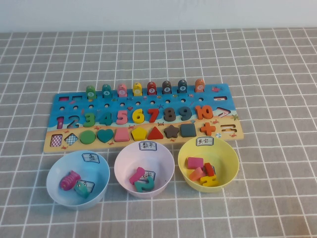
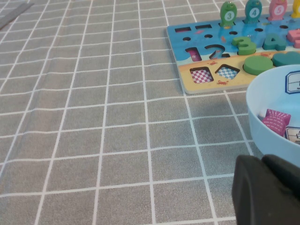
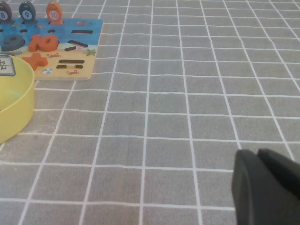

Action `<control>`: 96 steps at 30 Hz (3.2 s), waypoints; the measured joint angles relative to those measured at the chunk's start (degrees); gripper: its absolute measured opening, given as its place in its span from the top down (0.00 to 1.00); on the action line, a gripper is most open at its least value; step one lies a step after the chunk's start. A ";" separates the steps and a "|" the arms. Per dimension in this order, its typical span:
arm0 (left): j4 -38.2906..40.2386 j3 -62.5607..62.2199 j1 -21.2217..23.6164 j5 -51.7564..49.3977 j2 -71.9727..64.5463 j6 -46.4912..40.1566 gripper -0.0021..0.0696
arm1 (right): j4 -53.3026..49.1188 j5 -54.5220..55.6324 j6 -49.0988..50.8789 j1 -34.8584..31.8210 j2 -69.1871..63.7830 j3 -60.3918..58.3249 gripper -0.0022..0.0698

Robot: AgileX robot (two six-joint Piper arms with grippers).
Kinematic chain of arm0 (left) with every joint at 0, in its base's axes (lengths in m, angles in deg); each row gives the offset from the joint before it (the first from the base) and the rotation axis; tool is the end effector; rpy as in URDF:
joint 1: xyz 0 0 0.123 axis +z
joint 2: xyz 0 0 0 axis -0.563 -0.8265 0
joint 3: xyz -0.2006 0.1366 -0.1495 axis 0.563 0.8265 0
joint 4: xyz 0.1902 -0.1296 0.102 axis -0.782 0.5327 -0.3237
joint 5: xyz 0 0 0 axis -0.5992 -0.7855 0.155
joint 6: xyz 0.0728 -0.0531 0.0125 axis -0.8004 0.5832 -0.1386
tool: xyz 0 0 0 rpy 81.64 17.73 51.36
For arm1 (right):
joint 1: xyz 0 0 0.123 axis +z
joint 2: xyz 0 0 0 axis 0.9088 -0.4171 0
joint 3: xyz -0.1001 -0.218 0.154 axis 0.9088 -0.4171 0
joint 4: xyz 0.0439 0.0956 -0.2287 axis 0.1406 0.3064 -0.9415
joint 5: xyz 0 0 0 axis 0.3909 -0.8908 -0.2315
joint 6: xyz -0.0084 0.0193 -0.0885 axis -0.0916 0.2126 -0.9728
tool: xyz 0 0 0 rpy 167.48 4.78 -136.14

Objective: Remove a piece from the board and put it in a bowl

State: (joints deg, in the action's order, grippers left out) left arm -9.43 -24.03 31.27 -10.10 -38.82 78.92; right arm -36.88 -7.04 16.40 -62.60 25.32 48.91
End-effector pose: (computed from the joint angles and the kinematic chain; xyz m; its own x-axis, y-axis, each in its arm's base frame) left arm 0.0526 -0.0028 0.1717 -0.2909 0.0533 -0.9553 0.0633 0.9973 0.0363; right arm 0.0524 0.0063 0.1713 -0.3025 0.0159 -0.9530 -0.0783 0.9961 0.0415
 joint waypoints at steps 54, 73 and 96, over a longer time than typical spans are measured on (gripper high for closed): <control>17.95 -18.38 0.00 -1.18 -14.29 10.93 0.98 | 0.00 0.00 0.00 0.00 0.00 0.00 0.99; 15.55 -64.58 0.00 -26.83 -73.67 -4.86 0.98 | 0.00 0.00 0.00 0.00 0.00 0.00 0.99; 4.82 -117.65 -12.09 -49.25 -119.20 2.69 0.98 | 0.00 0.00 0.00 0.00 0.00 0.00 0.99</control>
State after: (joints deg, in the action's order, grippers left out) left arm -4.61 -141.68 19.19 -59.35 -158.02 81.61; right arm -36.88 -7.04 16.40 -62.60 25.32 48.91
